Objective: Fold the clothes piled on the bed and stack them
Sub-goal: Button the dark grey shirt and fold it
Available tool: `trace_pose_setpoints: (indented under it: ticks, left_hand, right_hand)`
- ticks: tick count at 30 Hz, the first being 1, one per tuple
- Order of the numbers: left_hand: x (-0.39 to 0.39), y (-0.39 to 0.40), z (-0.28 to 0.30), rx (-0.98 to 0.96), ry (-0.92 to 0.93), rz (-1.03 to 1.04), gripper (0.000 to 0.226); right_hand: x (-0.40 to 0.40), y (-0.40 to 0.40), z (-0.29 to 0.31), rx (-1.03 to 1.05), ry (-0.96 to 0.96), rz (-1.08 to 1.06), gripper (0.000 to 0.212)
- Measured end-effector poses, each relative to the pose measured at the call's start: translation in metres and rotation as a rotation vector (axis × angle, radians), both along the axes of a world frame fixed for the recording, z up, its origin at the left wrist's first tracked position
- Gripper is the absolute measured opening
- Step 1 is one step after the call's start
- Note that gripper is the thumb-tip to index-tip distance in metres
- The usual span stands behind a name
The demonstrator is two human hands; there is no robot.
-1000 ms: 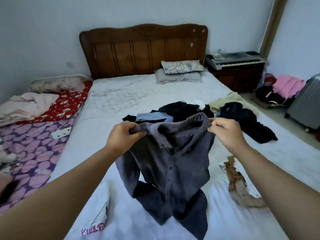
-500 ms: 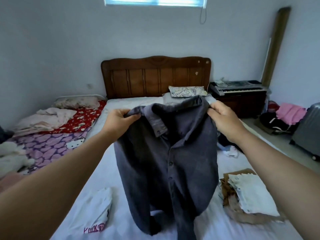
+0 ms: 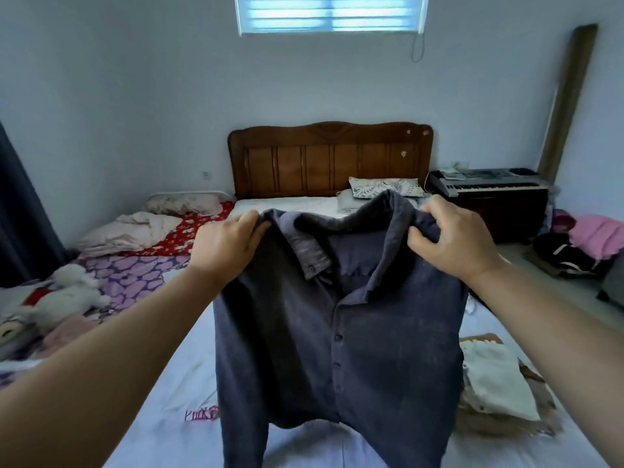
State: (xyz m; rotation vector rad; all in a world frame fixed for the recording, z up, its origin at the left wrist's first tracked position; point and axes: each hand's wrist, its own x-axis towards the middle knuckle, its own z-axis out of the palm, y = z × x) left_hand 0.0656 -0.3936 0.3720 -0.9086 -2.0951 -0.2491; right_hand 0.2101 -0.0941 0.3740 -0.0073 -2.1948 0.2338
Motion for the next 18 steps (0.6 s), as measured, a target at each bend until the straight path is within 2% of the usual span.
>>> trace_pose_setpoints:
  ticks: [4,7,10,13,16,18]
  left_hand:
    - [0.005,-0.009,0.001,0.075,0.083,-0.016,0.04]
    - [-0.001,-0.009,0.003,0.083,0.092,-0.005,0.037]
    - [-0.022,-0.001,-0.005,0.011,-0.006,-0.007,0.037]
    - [-0.053,0.013,-0.029,-0.039,-0.122,-0.004,0.036]
    - [-0.091,0.033,-0.061,-0.089,-0.222,0.021,0.029]
    - [-0.121,0.05,-0.086,-0.138,-0.299,0.064,0.028]
  right_hand:
    - [0.0,-0.007,0.01,0.037,0.104,0.011,0.03]
    - [-0.009,-0.007,0.013,0.027,0.078,-0.001,0.024]
    - [-0.029,0.0,0.004,-0.001,-0.024,-0.018,0.012]
    - [-0.059,0.015,-0.023,0.001,-0.162,-0.077,0.014]
    - [-0.096,0.034,-0.059,-0.043,-0.316,-0.118,0.003]
    - [-0.125,0.05,-0.086,-0.101,-0.412,-0.148,0.008]
